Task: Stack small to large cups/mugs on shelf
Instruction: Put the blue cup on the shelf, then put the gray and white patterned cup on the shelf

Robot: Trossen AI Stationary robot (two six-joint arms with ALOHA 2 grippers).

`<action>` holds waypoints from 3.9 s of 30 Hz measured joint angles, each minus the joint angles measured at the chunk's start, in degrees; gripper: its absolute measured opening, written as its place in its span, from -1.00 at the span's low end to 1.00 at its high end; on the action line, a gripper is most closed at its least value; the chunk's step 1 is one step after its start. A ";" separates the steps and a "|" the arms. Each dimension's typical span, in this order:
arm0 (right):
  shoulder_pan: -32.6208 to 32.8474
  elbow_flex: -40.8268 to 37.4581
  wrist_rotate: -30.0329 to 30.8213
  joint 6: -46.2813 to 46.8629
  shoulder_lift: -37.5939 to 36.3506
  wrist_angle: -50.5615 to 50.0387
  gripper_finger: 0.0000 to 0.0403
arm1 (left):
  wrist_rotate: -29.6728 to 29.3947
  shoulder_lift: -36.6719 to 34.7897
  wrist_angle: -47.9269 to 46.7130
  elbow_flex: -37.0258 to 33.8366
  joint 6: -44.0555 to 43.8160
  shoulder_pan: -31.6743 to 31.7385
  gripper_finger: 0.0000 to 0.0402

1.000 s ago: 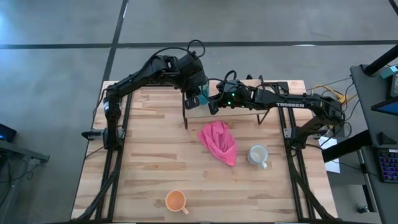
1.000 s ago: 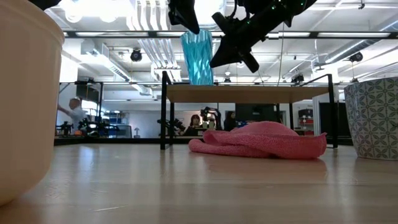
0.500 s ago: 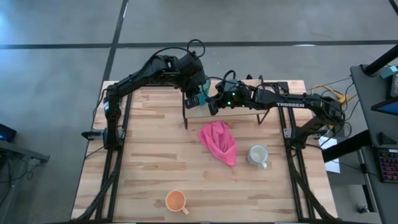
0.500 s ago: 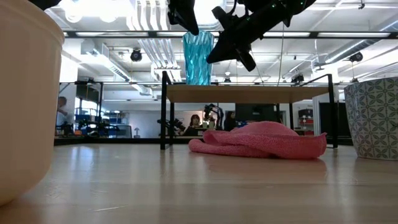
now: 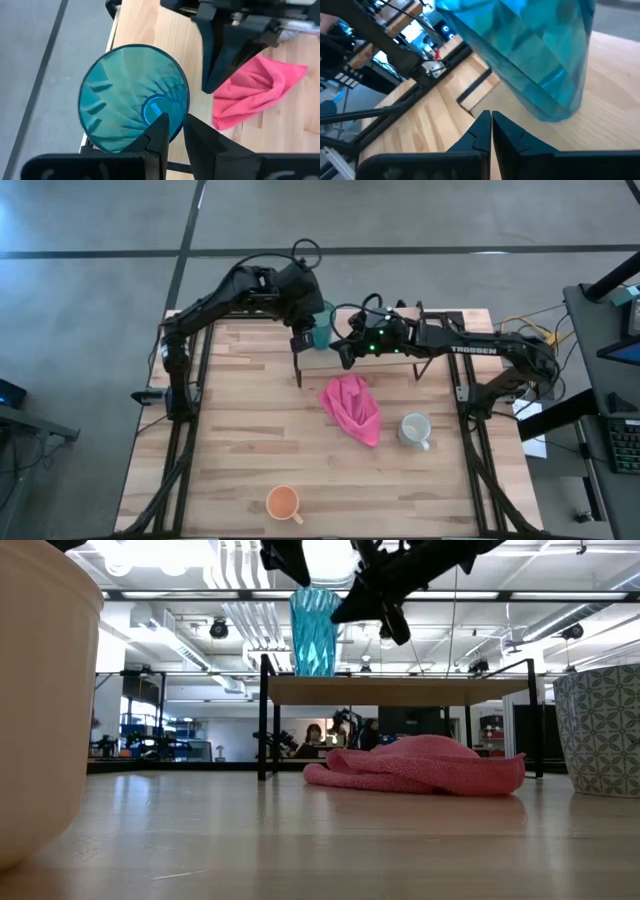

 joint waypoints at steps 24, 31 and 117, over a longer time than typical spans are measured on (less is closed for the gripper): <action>0.34 0.04 -0.22 -6.74 -19.71 -18.33 -0.96 | 1.07 -10.16 -8.02 -0.08 -18.34 -5.11 -0.78; 0.78 0.04 -0.24 -16.06 -25.44 -20.14 -0.96 | 2.44 -12.40 -9.73 -0.23 -21.55 -10.53 -0.78; 12.65 -5.70 -11.17 3.87 -11.78 -69.47 -0.37 | 4.64 -10.03 -9.71 -0.56 -20.90 -15.47 -0.78</action>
